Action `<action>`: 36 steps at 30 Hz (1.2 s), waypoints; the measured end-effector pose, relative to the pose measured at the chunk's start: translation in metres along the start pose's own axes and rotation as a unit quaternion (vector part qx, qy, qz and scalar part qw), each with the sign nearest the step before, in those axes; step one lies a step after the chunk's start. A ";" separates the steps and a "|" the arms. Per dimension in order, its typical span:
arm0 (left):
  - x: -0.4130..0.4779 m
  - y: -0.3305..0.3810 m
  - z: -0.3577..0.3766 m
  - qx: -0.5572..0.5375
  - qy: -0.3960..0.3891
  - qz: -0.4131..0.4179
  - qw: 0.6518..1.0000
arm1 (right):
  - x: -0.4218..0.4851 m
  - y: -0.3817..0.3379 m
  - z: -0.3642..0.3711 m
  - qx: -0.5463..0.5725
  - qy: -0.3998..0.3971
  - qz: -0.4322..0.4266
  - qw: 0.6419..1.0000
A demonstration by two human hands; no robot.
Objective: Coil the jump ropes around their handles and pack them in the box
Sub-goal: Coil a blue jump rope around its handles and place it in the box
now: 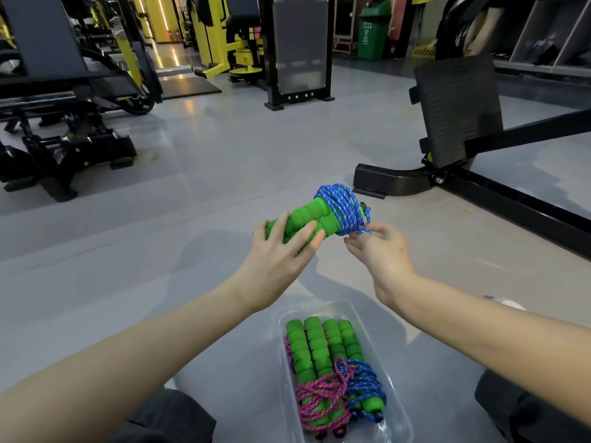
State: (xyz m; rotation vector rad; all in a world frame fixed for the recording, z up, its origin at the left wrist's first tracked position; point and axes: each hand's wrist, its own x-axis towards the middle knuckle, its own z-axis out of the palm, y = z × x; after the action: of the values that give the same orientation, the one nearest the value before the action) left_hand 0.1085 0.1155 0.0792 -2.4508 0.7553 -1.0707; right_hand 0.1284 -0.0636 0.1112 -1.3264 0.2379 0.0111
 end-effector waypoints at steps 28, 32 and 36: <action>-0.009 -0.012 0.008 -0.034 0.031 0.027 0.999 | 0.035 -0.023 -0.044 -0.319 -0.148 -0.297 0.888; -0.009 -0.011 0.006 -0.045 0.035 0.027 0.998 | 0.041 -0.023 -0.045 -0.259 -0.193 -0.226 0.919; -0.010 -0.010 0.006 -0.053 0.038 0.034 0.997 | 0.043 -0.024 -0.048 -0.239 -0.237 -0.206 0.919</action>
State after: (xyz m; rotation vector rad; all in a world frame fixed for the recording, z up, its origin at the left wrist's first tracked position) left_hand 0.1105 0.1303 0.0746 -2.4634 0.9341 -1.1304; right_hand 0.1660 -0.1212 0.1154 -1.7924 -0.4907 0.0357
